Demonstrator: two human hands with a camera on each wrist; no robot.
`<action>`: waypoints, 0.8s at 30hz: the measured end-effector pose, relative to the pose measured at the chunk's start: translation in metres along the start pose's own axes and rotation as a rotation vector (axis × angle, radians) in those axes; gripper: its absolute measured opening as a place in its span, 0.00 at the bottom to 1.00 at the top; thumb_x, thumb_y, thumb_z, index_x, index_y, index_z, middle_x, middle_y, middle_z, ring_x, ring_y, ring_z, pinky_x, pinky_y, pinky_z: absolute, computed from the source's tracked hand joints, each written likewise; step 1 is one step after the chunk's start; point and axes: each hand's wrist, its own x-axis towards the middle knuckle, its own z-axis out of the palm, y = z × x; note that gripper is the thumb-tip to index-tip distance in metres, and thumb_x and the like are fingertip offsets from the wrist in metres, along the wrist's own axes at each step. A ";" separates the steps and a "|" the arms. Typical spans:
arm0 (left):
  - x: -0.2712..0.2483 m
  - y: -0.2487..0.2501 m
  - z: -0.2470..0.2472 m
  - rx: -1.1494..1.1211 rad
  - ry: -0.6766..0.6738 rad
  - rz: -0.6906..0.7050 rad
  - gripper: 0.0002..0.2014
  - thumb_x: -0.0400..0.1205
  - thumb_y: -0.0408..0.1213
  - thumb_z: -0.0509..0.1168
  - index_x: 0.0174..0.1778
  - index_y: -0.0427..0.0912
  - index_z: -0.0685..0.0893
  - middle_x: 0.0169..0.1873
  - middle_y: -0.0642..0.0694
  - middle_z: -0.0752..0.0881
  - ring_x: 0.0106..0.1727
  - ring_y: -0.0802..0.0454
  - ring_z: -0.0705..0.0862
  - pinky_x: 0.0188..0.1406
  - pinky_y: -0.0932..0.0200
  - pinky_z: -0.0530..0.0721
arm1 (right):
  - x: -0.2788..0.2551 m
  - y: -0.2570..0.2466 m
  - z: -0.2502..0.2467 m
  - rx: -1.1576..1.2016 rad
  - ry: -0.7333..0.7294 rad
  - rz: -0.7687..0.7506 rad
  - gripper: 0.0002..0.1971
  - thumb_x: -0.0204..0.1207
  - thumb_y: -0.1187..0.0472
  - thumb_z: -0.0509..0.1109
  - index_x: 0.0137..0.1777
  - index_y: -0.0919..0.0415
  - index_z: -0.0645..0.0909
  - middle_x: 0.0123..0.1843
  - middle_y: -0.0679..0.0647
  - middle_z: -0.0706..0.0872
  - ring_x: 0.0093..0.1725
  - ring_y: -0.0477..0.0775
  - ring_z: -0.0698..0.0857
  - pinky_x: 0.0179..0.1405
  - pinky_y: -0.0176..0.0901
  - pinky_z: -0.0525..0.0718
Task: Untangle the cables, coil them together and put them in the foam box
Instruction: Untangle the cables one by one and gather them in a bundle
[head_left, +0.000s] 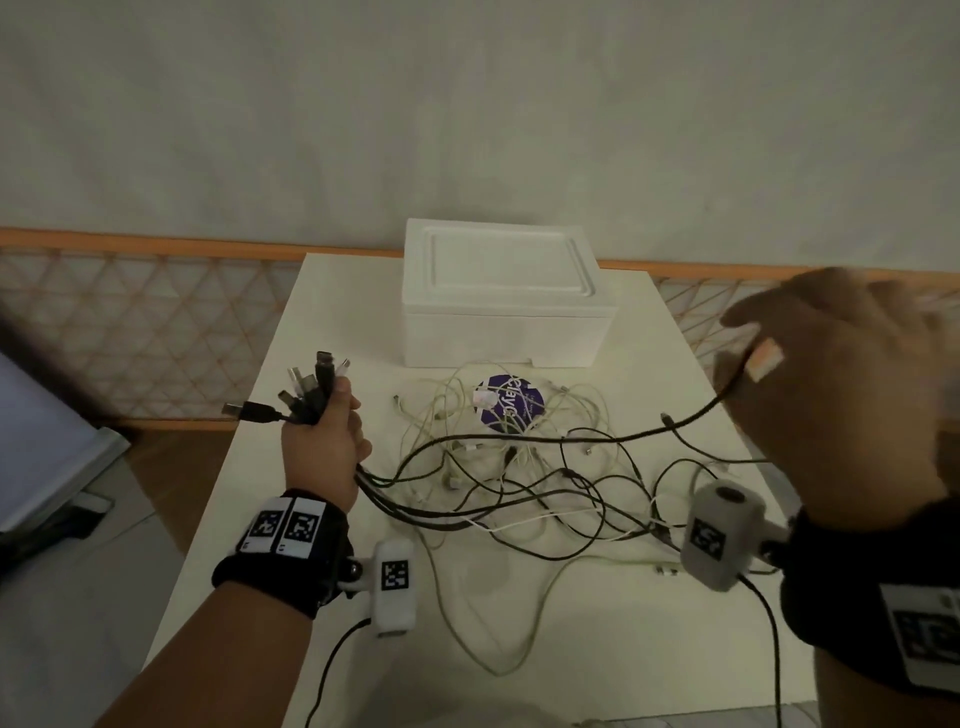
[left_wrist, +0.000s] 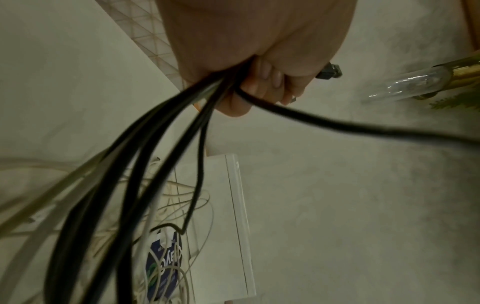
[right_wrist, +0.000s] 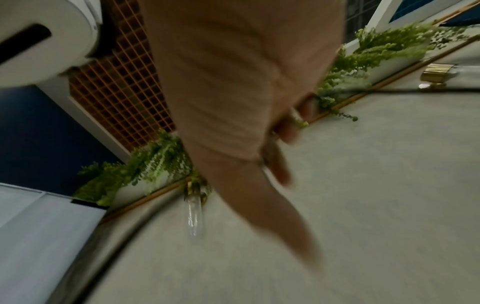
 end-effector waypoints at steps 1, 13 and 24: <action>-0.001 0.002 0.002 -0.011 -0.002 0.005 0.16 0.85 0.42 0.65 0.31 0.42 0.77 0.16 0.54 0.71 0.17 0.59 0.65 0.17 0.64 0.62 | -0.002 -0.002 0.005 -0.129 -0.285 -0.012 0.27 0.64 0.53 0.76 0.65 0.50 0.76 0.62 0.53 0.79 0.61 0.65 0.76 0.62 0.65 0.73; -0.057 0.025 0.052 -0.023 -0.374 0.073 0.23 0.79 0.51 0.66 0.18 0.50 0.75 0.16 0.50 0.72 0.20 0.54 0.71 0.30 0.58 0.76 | -0.050 -0.156 0.092 0.711 -0.759 -0.126 0.31 0.70 0.62 0.70 0.72 0.57 0.62 0.50 0.57 0.86 0.51 0.62 0.85 0.51 0.46 0.78; -0.002 0.050 -0.040 -0.399 -0.142 -0.216 0.24 0.82 0.53 0.60 0.22 0.49 0.64 0.16 0.54 0.61 0.14 0.60 0.58 0.15 0.67 0.59 | -0.102 -0.005 0.152 0.268 -0.824 -0.012 0.08 0.78 0.54 0.65 0.55 0.43 0.80 0.47 0.49 0.89 0.49 0.55 0.87 0.41 0.44 0.79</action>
